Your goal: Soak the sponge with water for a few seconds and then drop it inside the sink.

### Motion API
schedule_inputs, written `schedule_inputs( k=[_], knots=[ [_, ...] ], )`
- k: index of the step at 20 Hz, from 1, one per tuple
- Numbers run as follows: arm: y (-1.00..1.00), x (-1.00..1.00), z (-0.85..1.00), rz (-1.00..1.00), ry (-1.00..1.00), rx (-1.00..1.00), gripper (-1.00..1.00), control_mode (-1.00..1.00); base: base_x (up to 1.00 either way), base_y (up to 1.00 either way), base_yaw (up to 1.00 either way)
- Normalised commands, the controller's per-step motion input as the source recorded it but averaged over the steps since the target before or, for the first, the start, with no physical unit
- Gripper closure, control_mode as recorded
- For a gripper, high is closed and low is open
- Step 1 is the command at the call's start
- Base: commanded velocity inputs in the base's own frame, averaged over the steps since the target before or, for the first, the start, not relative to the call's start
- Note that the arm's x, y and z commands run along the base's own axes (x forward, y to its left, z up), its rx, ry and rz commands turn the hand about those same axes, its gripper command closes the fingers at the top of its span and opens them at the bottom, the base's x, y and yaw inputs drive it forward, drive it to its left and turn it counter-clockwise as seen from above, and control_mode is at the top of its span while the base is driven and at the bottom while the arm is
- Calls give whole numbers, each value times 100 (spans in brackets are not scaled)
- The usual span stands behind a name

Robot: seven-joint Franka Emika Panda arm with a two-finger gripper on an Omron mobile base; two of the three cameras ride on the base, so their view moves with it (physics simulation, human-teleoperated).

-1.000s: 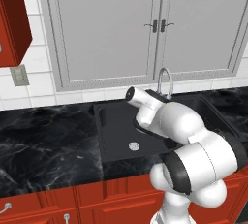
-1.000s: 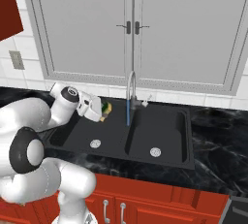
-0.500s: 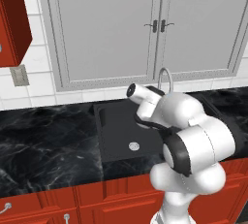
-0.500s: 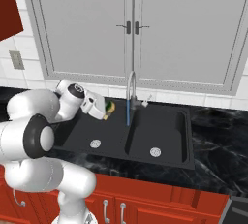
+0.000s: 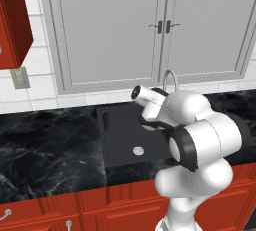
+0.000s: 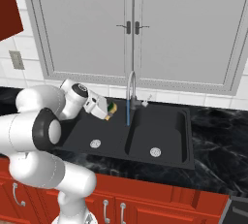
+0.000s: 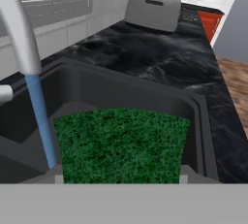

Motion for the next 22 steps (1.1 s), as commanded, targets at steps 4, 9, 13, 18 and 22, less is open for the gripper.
schedule_inputs(
  k=[4, 9, 13, 18, 22],
  knots=[
    [-2, 5, -16, 0, 0, 0, 100, -100, 0, 0, 0],
    [-3, 8, -19, 0, 0, 0, 100, -100, 0, 0, 0],
    [-3, 17, -22, 0, 0, 0, 100, -100, 0, 0, 0],
    [-12, 24, -16, 0, 0, 0, 100, -100, 0, 0, 0],
    [-11, 18, -5, 0, 0, 0, 100, -100, 0, 0, 0]
  ],
)
